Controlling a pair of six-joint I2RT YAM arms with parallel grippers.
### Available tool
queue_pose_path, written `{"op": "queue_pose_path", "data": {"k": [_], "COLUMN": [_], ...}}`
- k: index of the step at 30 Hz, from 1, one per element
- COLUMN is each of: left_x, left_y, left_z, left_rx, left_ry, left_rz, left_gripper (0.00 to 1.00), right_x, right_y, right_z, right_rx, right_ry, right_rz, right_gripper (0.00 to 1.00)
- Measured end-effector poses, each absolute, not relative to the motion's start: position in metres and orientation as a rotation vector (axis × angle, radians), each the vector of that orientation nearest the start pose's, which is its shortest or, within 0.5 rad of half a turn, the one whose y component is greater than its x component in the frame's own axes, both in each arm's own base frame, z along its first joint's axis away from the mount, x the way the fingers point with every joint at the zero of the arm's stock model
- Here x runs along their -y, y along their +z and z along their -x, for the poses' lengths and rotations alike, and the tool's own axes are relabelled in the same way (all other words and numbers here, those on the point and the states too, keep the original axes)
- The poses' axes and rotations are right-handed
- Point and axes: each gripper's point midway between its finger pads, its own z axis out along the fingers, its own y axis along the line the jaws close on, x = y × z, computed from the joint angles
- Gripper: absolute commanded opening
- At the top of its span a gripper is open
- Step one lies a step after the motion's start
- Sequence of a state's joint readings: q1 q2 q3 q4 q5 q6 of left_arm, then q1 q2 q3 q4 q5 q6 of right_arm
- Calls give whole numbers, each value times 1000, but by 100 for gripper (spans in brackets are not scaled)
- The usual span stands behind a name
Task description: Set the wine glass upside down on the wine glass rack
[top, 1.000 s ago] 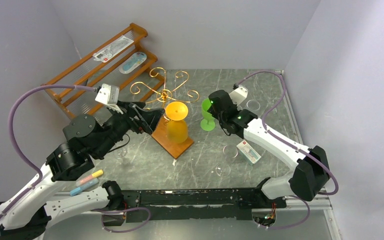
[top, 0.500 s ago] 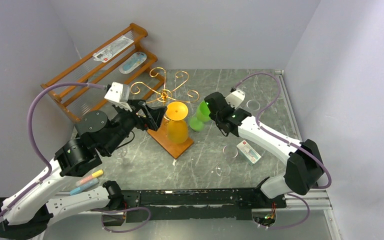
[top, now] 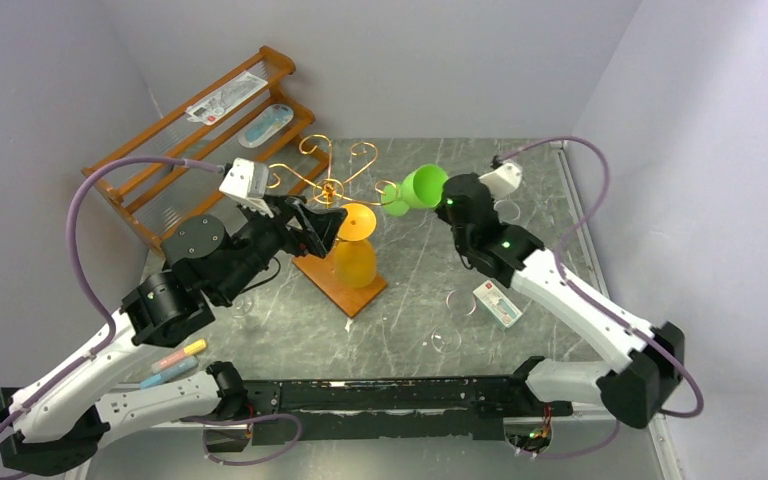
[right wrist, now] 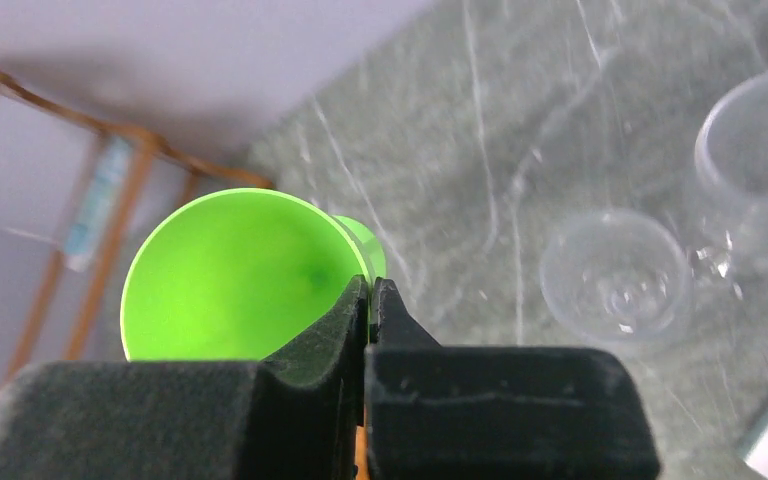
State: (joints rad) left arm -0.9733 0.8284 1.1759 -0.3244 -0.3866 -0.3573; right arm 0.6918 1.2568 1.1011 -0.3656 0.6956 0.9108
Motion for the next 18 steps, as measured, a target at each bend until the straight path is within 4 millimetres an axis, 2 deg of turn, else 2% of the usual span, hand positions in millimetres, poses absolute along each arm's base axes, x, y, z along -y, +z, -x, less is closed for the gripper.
{"op": "queue_pose_path", "data": {"k": [4, 10, 13, 18], "left_x": [227, 250, 262, 282], "left_y": [425, 454, 467, 477], "left_z": [-206, -200, -199, -207], "left_rx": [-1575, -1537, -1516, -1479], "left_ry": [-846, -1017, -1082, -1130], "left_rz": [-154, -131, -130, -129], "left_gripper": [93, 96, 96, 96], "right_x": [-156, -136, -128, -119], "right_y": [303, 343, 365, 429], "right_z": [-343, -330, -316, -286], "right_rx": [-1703, -1504, -1397, -1192], "right_ry": [389, 461, 534, 689], "right_rz": [-631, -609, -570, -500], "right_gripper": [0, 0, 0, 0]}}
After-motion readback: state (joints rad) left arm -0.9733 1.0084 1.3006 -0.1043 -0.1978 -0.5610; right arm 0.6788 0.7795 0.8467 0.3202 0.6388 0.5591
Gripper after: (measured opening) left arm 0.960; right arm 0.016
